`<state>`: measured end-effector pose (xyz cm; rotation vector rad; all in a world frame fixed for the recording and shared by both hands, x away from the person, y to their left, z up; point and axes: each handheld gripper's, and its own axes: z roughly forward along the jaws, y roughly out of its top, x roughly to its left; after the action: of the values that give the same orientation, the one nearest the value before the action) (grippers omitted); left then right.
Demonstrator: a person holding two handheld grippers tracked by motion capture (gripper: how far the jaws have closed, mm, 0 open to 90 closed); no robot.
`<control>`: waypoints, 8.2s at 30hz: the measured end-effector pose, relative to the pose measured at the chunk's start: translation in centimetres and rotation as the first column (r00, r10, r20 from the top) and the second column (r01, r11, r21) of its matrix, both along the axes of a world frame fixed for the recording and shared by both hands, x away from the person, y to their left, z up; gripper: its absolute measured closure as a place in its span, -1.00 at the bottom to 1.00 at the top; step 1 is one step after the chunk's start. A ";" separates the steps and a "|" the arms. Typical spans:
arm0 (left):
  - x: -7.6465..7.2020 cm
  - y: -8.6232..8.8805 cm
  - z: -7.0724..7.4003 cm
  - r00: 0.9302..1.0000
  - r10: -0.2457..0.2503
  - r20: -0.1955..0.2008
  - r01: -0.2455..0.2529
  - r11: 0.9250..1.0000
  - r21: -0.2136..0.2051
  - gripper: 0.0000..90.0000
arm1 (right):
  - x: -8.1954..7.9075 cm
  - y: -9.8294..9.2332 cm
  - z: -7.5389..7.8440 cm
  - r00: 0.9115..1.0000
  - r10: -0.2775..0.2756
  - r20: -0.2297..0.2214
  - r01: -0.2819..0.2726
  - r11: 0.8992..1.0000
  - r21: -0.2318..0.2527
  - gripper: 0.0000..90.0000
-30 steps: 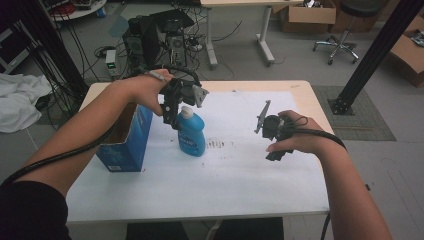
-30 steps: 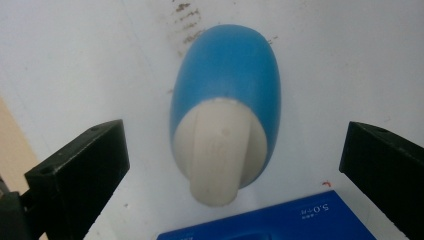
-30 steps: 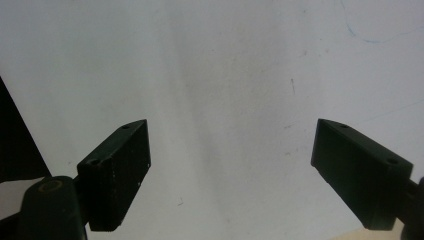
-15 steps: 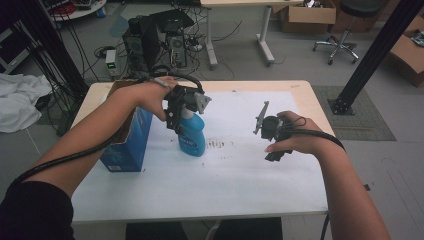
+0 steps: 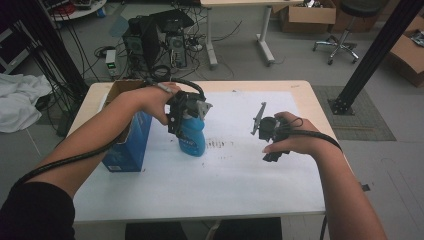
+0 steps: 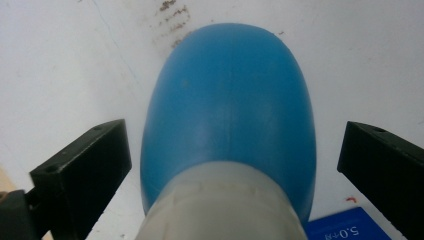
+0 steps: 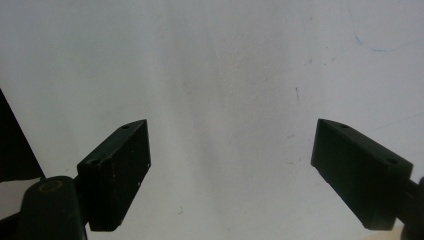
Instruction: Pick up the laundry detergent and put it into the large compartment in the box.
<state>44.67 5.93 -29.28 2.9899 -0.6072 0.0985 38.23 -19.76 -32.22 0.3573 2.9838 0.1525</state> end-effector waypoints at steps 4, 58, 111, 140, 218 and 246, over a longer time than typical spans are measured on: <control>0.0 0.0 0.0 1.000 -0.008 0.015 0.009 1.000 -0.007 -0.85 | 0.0 -0.1 0.0 1.000 -0.006 -0.001 0.006 1.000 0.005 -0.64; 0.0 0.0 -0.1 0.999 -0.013 0.043 0.012 1.000 0.026 -0.20 | 0.7 0.0 -1.1 1.000 -0.012 -0.020 0.012 1.000 0.004 -0.64; -1.1 1.0 9.2 0.877 0.480 0.002 -0.475 0.867 0.148 -0.15 | 1.2 1.6 -1.2 0.997 0.072 -0.009 -0.071 0.997 0.033 -0.64; -1.2 5.8 18.1 0.393 0.920 -0.002 -0.913 0.390 0.124 -0.15 | 1.2 2.8 -0.9 0.991 0.135 0.010 -0.136 0.990 0.045 -0.64; -1.1 18.8 8.3 -0.314 0.949 0.002 -0.939 -0.311 0.149 -0.15 | 1.2 3.6 -0.3 0.985 0.167 0.042 -0.169 0.983 0.066 -0.64; -0.9 18.7 1.3 -0.315 0.949 0.017 -0.936 -0.314 0.160 -0.15 | 1.2 3.9 -0.5 0.985 0.170 0.043 -0.172 0.983 0.062 -0.64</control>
<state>43.80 24.66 -28.03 2.3719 2.1827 -0.0473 39.42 -15.86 -32.75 0.1022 2.9749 0.2715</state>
